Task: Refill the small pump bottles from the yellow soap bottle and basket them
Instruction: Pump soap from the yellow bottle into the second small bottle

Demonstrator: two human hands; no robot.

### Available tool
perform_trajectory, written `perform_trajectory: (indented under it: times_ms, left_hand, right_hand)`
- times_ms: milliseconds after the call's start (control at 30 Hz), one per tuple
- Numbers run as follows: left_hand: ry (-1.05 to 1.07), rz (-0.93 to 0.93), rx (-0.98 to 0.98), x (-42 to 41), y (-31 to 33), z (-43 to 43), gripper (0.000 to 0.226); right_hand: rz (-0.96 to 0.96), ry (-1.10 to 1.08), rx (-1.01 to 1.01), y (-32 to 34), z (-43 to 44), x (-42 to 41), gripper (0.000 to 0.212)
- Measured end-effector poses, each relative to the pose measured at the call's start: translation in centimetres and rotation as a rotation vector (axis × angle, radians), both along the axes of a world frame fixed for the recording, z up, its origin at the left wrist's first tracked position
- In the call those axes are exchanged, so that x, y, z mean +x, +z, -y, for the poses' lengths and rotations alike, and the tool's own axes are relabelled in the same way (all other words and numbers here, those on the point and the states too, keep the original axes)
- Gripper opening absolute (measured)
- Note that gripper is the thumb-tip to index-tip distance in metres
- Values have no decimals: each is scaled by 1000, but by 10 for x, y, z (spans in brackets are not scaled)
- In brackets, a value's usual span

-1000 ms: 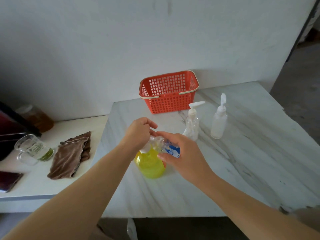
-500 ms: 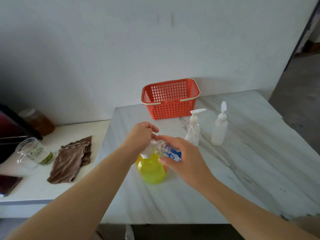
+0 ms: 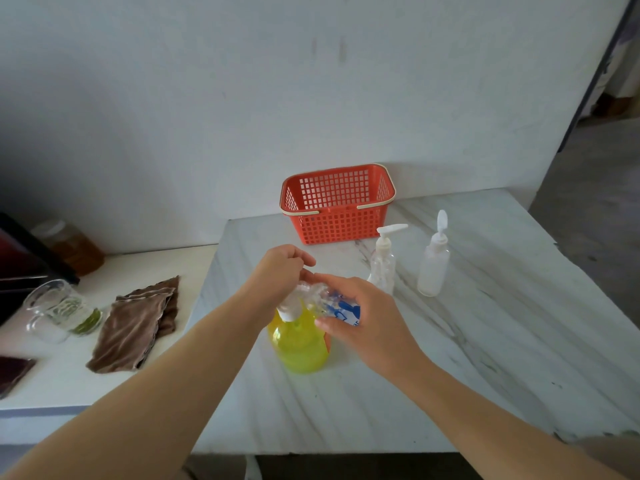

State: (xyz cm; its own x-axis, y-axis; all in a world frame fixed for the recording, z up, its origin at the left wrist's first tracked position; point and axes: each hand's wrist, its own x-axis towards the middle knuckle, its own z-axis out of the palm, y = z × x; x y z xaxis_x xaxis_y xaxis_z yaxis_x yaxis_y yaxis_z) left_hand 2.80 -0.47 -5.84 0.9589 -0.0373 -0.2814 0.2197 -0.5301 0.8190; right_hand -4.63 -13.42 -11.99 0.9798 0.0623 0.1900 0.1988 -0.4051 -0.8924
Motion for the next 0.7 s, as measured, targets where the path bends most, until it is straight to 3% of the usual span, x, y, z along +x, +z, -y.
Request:
perform_trajectory:
  times_ms: [467, 700]
  left_hand:
    - [6, 86, 60, -2, -14, 2, 35]
    - [-20, 60, -56, -3, 2, 0, 32]
  right_hand:
    - [-9, -17, 66, -8, 2, -2, 54]
    - [35, -24, 67, -2, 0, -2, 55]
